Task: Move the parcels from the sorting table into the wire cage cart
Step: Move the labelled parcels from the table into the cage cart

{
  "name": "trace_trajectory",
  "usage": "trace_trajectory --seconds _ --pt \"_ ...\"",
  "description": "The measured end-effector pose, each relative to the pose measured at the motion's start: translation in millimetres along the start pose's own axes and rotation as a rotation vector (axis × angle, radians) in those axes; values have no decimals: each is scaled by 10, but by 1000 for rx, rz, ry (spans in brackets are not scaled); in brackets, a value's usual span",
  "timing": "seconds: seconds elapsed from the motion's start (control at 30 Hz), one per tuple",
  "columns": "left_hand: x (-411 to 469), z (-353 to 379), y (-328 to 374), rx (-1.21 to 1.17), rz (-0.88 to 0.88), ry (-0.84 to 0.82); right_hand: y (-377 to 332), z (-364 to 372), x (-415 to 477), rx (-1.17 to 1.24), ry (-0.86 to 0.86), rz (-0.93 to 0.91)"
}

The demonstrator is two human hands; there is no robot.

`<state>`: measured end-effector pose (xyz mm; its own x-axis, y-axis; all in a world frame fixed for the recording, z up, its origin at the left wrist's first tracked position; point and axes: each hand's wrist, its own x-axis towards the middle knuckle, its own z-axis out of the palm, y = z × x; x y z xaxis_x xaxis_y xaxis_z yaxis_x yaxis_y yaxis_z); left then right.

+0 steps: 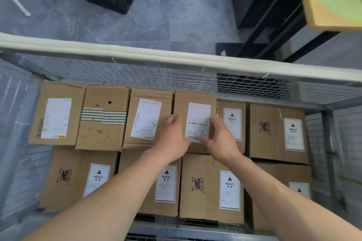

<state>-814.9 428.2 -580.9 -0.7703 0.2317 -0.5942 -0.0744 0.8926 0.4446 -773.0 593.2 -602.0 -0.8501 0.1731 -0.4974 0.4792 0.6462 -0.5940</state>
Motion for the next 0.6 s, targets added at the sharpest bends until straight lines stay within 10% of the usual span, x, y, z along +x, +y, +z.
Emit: trace_trajectory --seconds 0.6 --pt "-1790 -1871 1009 383 552 154 -1634 -1650 -2113 -526 377 -24"
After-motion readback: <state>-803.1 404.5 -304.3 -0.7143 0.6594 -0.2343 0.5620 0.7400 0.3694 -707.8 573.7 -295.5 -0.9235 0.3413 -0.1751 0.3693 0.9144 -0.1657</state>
